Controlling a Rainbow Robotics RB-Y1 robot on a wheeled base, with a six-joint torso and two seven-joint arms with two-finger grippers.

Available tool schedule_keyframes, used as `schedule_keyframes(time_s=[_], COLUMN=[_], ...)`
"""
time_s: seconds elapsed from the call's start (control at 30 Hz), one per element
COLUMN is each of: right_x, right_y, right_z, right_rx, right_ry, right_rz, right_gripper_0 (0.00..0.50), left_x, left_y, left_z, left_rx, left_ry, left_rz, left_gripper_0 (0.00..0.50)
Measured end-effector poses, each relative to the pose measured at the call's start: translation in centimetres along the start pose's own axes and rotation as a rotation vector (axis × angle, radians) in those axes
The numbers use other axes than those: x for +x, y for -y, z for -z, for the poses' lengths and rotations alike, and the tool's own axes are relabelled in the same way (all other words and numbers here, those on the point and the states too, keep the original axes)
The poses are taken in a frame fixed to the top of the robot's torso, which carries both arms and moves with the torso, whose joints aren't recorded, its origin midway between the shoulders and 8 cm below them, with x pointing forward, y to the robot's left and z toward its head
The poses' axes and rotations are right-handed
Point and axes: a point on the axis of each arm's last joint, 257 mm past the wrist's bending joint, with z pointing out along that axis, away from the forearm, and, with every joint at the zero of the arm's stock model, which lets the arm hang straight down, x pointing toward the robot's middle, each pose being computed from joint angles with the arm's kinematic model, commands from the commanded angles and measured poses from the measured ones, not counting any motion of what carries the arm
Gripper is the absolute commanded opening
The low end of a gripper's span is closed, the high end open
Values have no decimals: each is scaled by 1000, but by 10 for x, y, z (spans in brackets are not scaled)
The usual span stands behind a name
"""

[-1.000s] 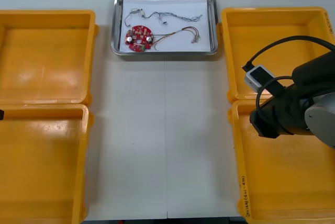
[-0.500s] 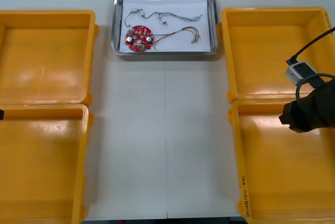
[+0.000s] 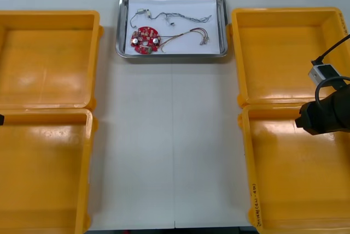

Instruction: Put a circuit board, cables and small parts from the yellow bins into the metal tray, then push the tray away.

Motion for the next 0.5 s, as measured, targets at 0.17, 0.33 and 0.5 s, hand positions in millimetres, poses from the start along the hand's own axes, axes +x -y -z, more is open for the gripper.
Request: schedule_keyframes(time_s=[0.17, 0.33, 0.5], right_x=[0, 0, 0], right_y=[0, 1, 2], right_z=[0, 0, 1], right_rx=[1, 2, 6], right_ry=[0, 0, 0], right_rz=[-1, -1, -4], right_gripper_0=[500, 500, 499], left_x=[0, 0, 0], left_y=[0, 0, 0], left_z=[0, 0, 0], left_rx=[0, 0, 0], left_ry=[0, 0, 0], left_rz=[0, 0, 0], left_gripper_0=[500, 500, 500])
